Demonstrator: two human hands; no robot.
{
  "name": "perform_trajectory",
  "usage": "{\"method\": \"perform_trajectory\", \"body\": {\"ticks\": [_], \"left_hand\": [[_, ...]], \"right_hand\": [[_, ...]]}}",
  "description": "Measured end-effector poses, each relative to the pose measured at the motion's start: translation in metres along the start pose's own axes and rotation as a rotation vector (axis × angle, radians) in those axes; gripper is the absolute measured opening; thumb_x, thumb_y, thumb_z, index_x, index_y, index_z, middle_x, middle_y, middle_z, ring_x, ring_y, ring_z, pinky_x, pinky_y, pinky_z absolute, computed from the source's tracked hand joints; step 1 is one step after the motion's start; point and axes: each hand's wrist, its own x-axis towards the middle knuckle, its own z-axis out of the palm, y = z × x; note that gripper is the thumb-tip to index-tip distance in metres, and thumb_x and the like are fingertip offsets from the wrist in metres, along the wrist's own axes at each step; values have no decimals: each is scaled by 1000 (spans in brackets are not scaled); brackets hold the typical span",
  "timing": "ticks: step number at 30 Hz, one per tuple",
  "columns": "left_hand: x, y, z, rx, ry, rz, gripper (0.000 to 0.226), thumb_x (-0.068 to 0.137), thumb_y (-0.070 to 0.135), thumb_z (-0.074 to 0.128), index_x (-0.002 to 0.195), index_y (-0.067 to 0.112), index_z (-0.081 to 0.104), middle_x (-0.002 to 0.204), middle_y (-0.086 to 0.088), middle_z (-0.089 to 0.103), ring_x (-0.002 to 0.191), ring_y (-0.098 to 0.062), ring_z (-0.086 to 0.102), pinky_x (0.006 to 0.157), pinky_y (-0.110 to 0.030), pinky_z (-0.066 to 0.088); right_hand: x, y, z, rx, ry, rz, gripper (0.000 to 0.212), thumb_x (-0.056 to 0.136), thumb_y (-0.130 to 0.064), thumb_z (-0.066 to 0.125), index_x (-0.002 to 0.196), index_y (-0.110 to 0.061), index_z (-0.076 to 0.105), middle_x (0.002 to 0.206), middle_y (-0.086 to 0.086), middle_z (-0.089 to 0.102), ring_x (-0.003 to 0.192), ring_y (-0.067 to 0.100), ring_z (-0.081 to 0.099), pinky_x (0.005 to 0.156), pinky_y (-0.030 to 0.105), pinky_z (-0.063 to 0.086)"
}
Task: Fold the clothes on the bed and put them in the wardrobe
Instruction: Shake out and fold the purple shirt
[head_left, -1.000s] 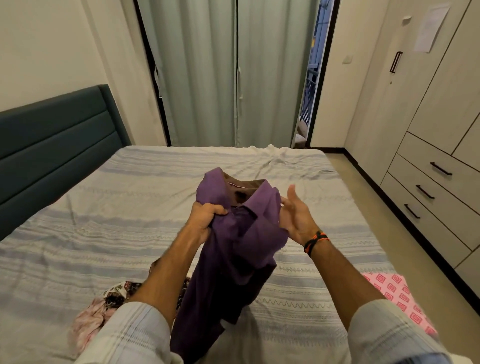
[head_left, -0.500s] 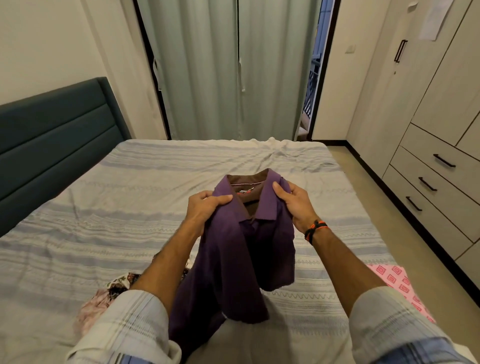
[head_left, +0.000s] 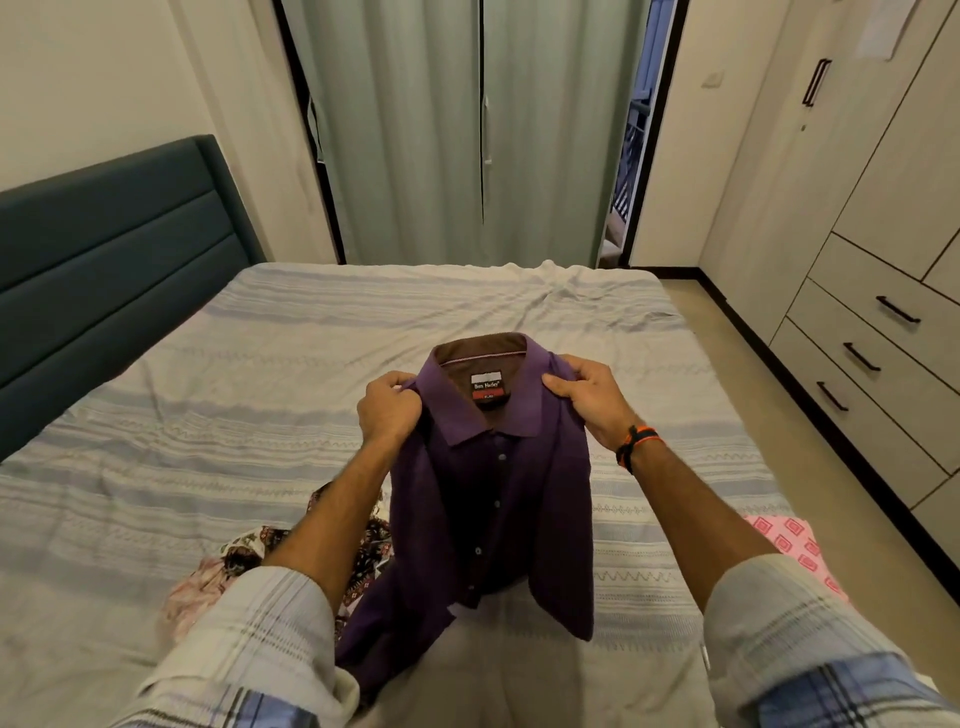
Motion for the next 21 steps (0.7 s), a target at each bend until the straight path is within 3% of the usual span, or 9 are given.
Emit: {"method": "perform_trajectory", "body": {"ticks": [3,5,8,10,14,18,21], "left_hand": [[1,3,-1,-21,29,14,28,91,11,47,102,22,70,111,-4,68,104,-26,59,84,-31,45],[2,4,-1,-16,40,47,28,93,12,46,105,21,70,113,-4,68,107,-26,58,85,-29,42],[3,2,-1,3,31,107,24,97,16,49,110,15,69,110,-6,69,104,-25,60,83,-27,42],[4,0,-2,44,20,150,20,97,19,55,107,11,71,99,-5,69,97,-23,62,79,-25,41],[5,-5,-7,185,2,213,13,93,13,61,93,14,74,89,-1,68,85,-15,60,77,-23,41],[1,-9,-11,245,62,248,15,93,9,60,92,13,74,91,-3,70,82,-14,57,77,-24,43],[-4,-5,-13,225,98,313,16,94,8,58,93,10,74,89,-1,70,82,-11,56,77,-22,41]], "right_hand": [[0,5,-8,-239,41,-19,36,87,11,54,100,-16,74,104,11,73,99,26,67,93,44,54],[-1,12,-13,-399,86,-13,34,86,3,57,90,-26,74,96,5,74,97,26,67,90,45,55],[-6,17,-17,-547,152,-4,15,92,-11,61,93,-18,74,85,0,70,87,21,63,76,32,47],[-9,20,-18,-618,195,-21,15,95,-12,60,97,-9,74,92,6,72,86,17,60,74,25,40],[-13,19,-23,-695,264,-55,18,95,-10,60,103,-4,75,100,11,74,91,20,63,76,18,38],[-17,17,-28,-824,128,-84,20,92,-2,57,101,-5,75,94,9,72,86,16,58,76,18,39],[-18,25,-30,-984,-27,-29,17,86,4,57,89,-2,73,89,13,71,87,25,61,74,28,44]]}}
